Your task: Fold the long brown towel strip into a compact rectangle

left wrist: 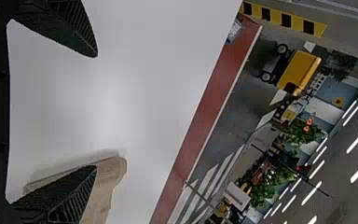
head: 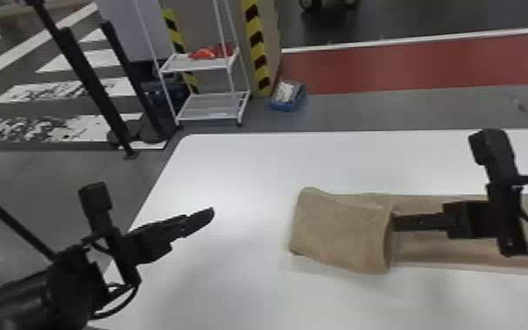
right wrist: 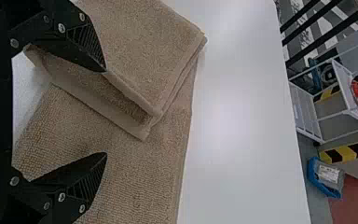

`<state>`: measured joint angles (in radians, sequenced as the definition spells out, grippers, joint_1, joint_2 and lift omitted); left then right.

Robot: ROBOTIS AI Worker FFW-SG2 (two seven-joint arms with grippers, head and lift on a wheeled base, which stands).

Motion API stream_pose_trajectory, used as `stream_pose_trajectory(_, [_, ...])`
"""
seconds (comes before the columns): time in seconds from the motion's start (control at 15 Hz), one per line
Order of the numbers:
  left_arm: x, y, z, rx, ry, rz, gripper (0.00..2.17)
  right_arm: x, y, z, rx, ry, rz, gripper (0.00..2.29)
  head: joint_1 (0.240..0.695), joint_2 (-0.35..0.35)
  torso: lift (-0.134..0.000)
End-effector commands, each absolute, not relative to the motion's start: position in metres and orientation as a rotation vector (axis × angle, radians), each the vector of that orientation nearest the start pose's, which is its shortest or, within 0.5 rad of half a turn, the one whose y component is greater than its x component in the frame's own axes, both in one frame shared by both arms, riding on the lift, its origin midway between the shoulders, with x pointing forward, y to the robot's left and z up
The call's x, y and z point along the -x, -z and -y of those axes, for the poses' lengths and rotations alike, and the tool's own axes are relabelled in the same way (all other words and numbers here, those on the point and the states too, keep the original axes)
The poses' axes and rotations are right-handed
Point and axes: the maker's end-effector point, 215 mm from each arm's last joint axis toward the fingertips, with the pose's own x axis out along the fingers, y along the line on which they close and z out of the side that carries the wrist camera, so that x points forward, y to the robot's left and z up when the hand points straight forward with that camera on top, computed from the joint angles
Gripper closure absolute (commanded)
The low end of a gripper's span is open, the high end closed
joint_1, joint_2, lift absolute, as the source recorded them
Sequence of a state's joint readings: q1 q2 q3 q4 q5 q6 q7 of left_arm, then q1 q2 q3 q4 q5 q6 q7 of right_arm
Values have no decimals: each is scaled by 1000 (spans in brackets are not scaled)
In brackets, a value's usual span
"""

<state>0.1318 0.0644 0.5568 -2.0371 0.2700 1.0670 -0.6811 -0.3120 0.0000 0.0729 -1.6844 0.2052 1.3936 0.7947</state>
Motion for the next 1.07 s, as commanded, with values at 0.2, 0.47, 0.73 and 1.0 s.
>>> stream_pose_trajectory(0.2, [-459,384,-340,466,267,-508,22,-522,430,95,-186,-620,-971,340,695,268,-120])
stream_pose_trajectory(0.47, [-459,383,-340,466,268,-507,22,-521,431,88,-164,-634,-979,346,695,271,-120])
stream_pose_trajectory(0.73, [-460,383,-340,466,267,-505,22,-517,436,84,-154,-640,-992,346,695,280,-120])
stream_pose_trajectory(1.0, [-459,384,-340,465,266,-507,22,-517,436,83,-154,-644,-991,407,695,284,-120])
